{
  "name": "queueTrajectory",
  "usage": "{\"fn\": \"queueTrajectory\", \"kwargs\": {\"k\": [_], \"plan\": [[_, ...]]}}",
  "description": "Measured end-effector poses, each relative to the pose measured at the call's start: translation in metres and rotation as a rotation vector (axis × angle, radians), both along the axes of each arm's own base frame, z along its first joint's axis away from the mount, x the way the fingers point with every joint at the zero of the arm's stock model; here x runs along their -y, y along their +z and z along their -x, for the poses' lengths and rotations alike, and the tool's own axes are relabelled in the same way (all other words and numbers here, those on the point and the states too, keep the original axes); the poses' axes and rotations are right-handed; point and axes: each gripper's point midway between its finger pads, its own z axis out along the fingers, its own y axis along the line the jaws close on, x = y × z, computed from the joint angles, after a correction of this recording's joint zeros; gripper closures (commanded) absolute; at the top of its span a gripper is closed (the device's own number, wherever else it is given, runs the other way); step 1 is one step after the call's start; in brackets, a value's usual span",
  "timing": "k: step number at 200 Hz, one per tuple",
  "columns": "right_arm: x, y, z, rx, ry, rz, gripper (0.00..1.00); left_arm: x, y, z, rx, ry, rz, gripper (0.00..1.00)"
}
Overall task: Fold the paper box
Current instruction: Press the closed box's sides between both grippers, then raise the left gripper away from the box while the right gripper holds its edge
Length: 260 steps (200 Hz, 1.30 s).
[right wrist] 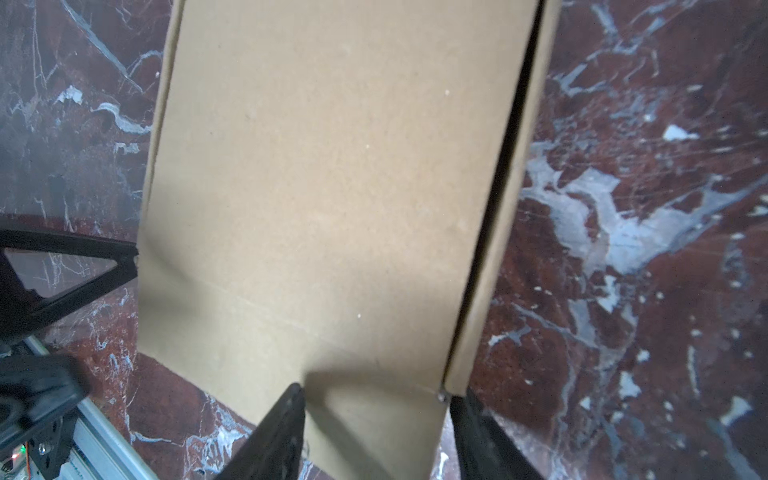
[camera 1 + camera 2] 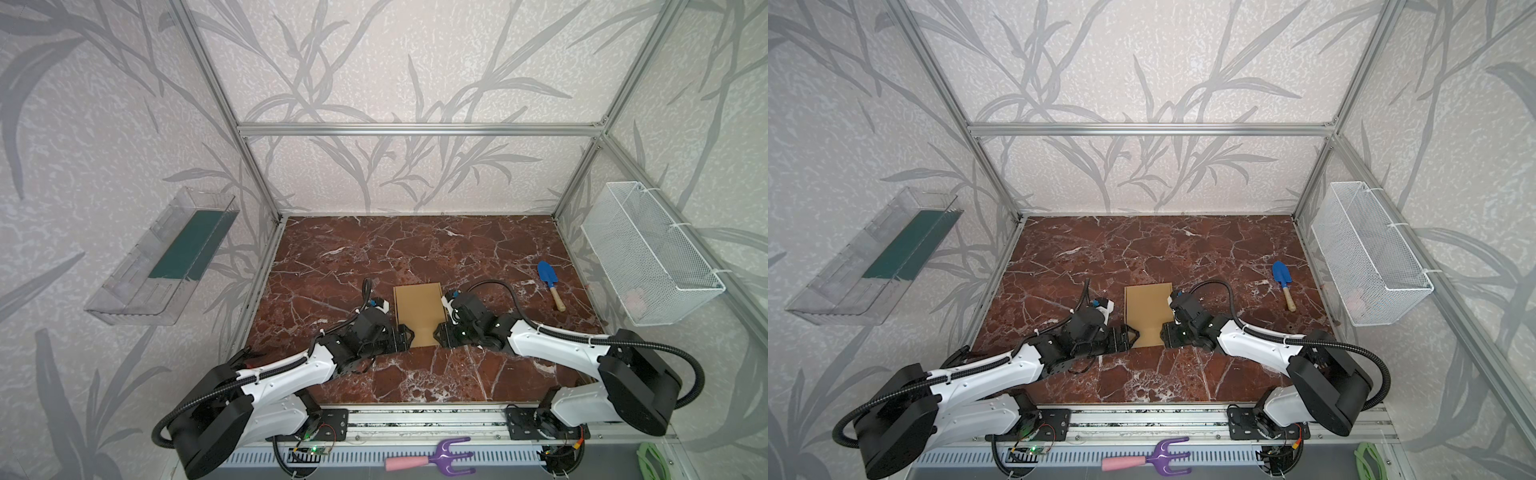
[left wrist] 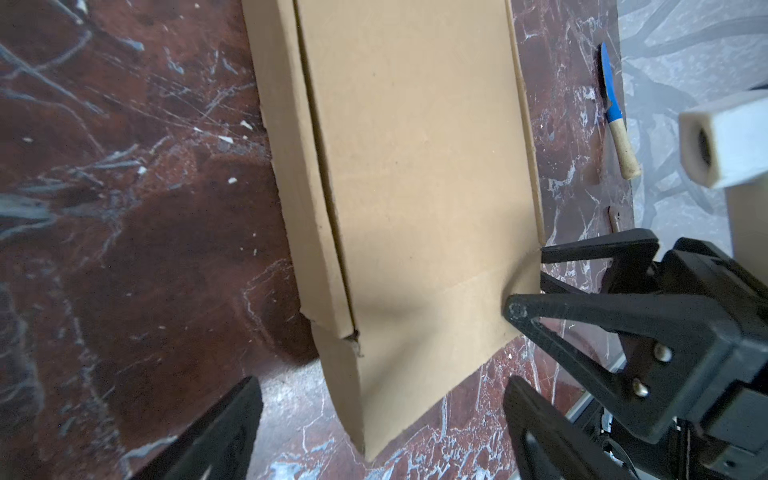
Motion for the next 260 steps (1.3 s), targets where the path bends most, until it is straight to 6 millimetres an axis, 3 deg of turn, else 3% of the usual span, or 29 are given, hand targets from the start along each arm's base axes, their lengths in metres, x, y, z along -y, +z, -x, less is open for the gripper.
{"fn": "queueTrajectory", "kwargs": {"k": [65, 116, 137, 207, 235, 260], "plan": [[0.009, -0.001, 0.000, 0.010, -0.023, 0.031, 0.38, -0.019, 0.019, -0.025, 0.020, 0.063, -0.036, 0.08], [0.012, 0.019, 0.003, 0.046, -0.029, -0.006, 0.38, -0.031, 0.069, -0.077, 0.082, 0.126, -0.065, 0.05], [0.010, 0.033, 0.006, 0.063, -0.025, -0.052, 0.39, -0.029, 0.079, -0.104, 0.089, 0.126, -0.104, 0.05], [-0.023, 0.059, 0.039, 0.067, 0.064, -0.171, 0.39, -0.008, 0.040, -0.179, -0.063, 0.051, -0.240, 0.05], [-0.042, 0.058, 0.047, 0.049, 0.098, -0.215, 0.39, -0.002, 0.028, -0.196, -0.098, 0.013, -0.274, 0.05], [-0.049, 0.050, 0.051, 0.031, 0.109, -0.210, 0.40, -0.005, 0.018, -0.197, -0.124, -0.002, -0.298, 0.05]]}}
